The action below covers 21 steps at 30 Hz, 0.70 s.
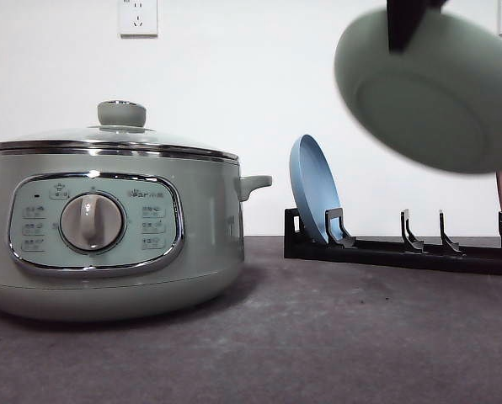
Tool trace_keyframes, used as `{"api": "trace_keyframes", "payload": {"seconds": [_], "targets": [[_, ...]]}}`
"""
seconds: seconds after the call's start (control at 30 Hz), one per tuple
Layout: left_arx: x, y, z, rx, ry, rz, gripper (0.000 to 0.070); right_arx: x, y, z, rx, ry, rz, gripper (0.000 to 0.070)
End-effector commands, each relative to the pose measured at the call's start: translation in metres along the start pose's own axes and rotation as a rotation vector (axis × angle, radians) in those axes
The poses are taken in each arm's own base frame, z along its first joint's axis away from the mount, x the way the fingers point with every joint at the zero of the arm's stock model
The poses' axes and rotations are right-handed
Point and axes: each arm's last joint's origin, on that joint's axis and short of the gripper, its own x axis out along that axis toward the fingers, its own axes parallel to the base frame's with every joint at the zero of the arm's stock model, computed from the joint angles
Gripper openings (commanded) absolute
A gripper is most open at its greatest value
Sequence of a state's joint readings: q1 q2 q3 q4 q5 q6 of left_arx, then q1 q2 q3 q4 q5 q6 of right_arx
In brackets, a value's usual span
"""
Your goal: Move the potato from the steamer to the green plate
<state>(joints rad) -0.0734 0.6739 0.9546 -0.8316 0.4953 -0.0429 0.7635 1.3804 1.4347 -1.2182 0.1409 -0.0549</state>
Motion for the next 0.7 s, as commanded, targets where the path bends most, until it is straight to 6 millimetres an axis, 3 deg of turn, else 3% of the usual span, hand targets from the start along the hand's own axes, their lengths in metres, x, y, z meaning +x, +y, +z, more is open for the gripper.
{"api": "trace_keyframes", "payload": {"seconds": [0.0, 0.33, 0.67], "targets": [[-0.003, -0.002, 0.006, 0.023, -0.024, -0.006, 0.0595, 0.011, 0.013, 0.0, -0.051, 0.012, -0.015, 0.0003], [-0.003, -0.002, 0.006, 0.024, -0.025, -0.006, 0.0595, 0.062, 0.064, -0.025, -0.203, 0.083, -0.016, 0.0003], [-0.003, -0.002, 0.006, 0.024, -0.025, -0.006, 0.0595, 0.105, 0.079, -0.037, -0.256, 0.168, -0.058, 0.0003]]}}
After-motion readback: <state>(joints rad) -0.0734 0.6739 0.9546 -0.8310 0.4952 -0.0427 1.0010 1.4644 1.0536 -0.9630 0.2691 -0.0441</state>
